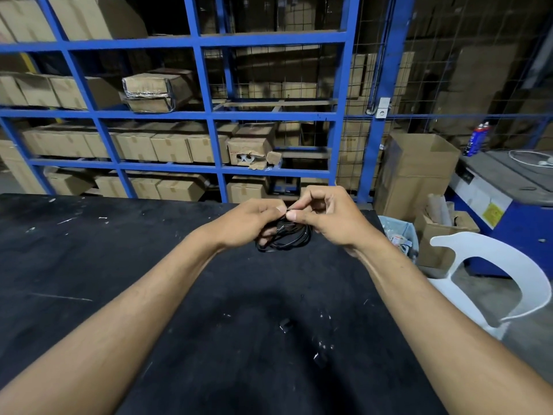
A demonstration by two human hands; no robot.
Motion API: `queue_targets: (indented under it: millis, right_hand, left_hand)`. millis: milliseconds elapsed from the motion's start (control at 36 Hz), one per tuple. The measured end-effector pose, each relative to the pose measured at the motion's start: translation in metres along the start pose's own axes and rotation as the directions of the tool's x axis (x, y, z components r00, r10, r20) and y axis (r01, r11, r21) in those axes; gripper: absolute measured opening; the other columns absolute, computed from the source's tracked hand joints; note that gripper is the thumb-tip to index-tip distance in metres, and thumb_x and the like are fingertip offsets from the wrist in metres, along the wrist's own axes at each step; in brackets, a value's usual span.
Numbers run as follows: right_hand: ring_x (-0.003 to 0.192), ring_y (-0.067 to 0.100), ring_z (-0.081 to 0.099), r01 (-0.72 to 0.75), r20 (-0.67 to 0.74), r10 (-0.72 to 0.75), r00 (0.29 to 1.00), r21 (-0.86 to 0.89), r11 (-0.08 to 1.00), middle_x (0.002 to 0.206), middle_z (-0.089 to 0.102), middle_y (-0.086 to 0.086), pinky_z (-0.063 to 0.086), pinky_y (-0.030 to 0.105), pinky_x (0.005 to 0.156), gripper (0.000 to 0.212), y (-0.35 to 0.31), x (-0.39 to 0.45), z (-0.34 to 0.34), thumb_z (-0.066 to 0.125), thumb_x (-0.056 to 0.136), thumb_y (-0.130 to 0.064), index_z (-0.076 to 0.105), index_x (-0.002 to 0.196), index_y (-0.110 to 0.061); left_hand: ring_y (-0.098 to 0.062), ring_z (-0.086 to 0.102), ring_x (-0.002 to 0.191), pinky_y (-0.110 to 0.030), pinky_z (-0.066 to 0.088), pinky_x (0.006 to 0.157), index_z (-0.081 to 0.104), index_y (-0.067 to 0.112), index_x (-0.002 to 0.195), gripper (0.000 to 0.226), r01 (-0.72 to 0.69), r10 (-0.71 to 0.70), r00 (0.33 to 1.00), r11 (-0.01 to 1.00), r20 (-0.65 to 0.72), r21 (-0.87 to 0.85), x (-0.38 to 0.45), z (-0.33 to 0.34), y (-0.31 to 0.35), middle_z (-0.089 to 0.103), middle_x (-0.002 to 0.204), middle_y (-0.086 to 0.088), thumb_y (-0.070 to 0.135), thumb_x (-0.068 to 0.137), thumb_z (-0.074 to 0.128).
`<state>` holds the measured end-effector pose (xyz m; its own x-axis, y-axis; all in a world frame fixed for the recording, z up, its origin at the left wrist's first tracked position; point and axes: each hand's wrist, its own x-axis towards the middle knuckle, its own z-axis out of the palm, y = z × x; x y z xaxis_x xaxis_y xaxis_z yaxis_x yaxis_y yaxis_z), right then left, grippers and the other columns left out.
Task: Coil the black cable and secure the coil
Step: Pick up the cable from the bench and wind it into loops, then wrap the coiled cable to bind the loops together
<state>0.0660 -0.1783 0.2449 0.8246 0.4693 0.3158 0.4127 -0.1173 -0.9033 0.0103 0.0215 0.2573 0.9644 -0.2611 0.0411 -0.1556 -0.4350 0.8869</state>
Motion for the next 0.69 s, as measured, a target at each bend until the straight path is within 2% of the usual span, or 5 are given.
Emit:
queue_targets:
  millis: [139,306,417,528,694]
  right_hand:
    - [0.075,0.016,0.061,-0.051,-0.024,0.051,0.998,0.004,0.999,0.075,0.063,0.009,0.053,0.027,0.077,0.016,0.004,0.001,0.005,0.084,0.088,-0.005,0.073,0.093,0.005]
    - [0.044,-0.002,0.053,-0.209,-0.032,0.211,0.977,0.074,0.975,0.054,0.063,-0.009,0.041,0.013,0.050,0.006,0.008,0.003,0.009,0.078,0.093,-0.008,0.072,0.092,-0.006]
    - [0.050,0.009,0.041,-0.305,0.053,0.301,0.952,0.133,0.943,0.077,0.068,0.013,0.034,0.021,0.048,0.009,0.002,0.001,0.003,0.079,0.092,-0.008,0.071,0.092,-0.010]
    - [0.053,0.010,0.049,-0.298,0.059,0.293,0.954,0.136,0.945,0.086,0.073,0.019,0.038,0.018,0.047,0.009,0.002,-0.002,-0.001,0.081,0.090,-0.005,0.073,0.089,-0.009]
    - [0.058,0.003,0.061,-0.280,0.078,0.274,0.959,0.076,0.957,0.073,0.073,0.004,0.041,0.017,0.050,0.013,0.008,-0.004,-0.004,0.080,0.090,-0.001,0.074,0.085,-0.012]
  left_hand:
    - [-0.007,0.042,0.062,-0.026,0.041,0.062,0.066,-0.004,0.120,0.045,0.064,-0.059,0.996,0.996,-0.070,0.070,0.004,0.009,-0.008,0.054,0.071,0.008,0.029,0.116,0.036]
    - [-0.005,0.041,0.059,-0.032,0.032,0.063,0.057,0.018,0.086,0.036,0.022,0.009,0.989,0.979,-0.150,0.204,0.009,0.016,-0.011,0.050,0.060,0.020,0.030,0.113,0.038]
    - [0.005,0.052,0.065,-0.018,0.040,0.068,0.054,0.022,0.079,0.037,-0.020,0.060,0.984,0.972,-0.167,0.232,0.007,0.019,-0.015,0.058,0.065,0.024,0.028,0.112,0.039]
    - [-0.016,0.042,0.067,-0.035,0.037,0.072,0.061,0.016,0.090,0.034,0.034,-0.033,0.999,0.999,-0.026,0.034,0.007,0.014,-0.014,0.049,0.061,0.013,0.024,0.112,0.035]
    - [-0.017,0.040,0.057,-0.033,0.045,0.072,0.061,0.005,0.084,0.049,0.127,-0.106,0.981,0.984,0.164,-0.125,0.007,0.016,-0.022,0.040,0.059,0.002,0.030,0.116,0.032]
